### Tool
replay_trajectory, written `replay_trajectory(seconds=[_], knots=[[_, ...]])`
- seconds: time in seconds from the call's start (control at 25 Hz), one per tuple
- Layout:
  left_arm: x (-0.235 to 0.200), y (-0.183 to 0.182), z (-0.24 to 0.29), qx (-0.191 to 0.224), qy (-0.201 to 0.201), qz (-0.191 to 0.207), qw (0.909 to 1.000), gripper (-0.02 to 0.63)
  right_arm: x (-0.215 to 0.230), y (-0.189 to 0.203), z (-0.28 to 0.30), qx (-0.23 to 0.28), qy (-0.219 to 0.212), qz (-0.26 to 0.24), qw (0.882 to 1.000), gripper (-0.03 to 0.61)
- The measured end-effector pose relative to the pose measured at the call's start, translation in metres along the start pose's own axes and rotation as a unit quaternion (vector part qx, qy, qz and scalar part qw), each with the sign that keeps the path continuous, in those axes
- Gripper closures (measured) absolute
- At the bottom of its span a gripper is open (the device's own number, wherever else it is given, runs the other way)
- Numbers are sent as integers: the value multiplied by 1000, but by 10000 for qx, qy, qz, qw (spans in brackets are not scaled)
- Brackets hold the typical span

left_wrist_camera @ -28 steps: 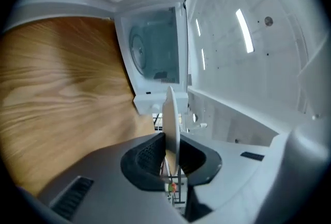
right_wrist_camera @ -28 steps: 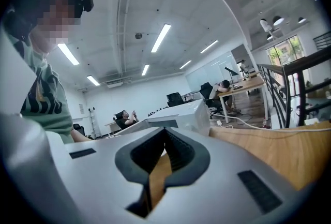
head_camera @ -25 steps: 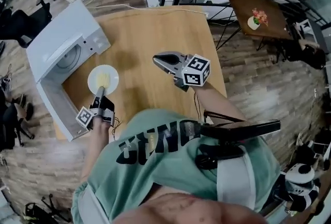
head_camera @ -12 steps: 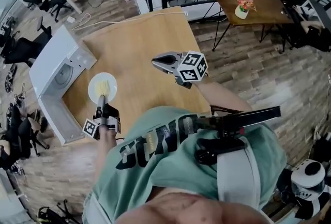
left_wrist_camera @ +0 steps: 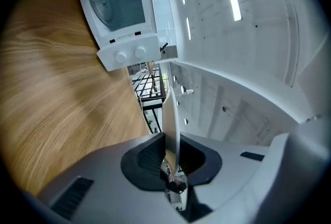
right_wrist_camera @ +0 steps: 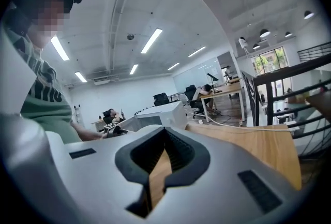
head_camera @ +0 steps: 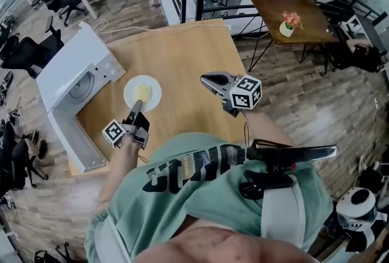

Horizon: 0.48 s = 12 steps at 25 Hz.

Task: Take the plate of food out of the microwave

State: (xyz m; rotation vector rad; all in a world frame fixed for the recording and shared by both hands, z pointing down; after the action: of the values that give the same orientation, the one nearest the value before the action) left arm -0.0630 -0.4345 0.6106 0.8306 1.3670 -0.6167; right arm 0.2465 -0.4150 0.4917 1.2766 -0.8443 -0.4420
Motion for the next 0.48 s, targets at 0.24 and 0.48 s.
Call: replay_trajectory(seconds=[0.24,0.48], knots=[[-35,26,59,-1077,-421,829,9898,568,10,10,-13,80,189,48,9998,571],[-88,76,121,-1469,-927,842,9812,568,54,28,-55,-145,267,101,9995,571]])
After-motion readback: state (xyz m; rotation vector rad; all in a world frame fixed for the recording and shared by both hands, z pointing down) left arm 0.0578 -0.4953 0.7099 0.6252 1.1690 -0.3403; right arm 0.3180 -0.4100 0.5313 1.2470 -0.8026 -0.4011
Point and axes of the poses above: the fingertips, and each gripper's own axes: z forward along the fingers, x to its right, y out of its underside, the point moved 4 cm from there along -z, backward along the fingers, and after that the axes turned 9 degrees about x, right-handed, at the moved point
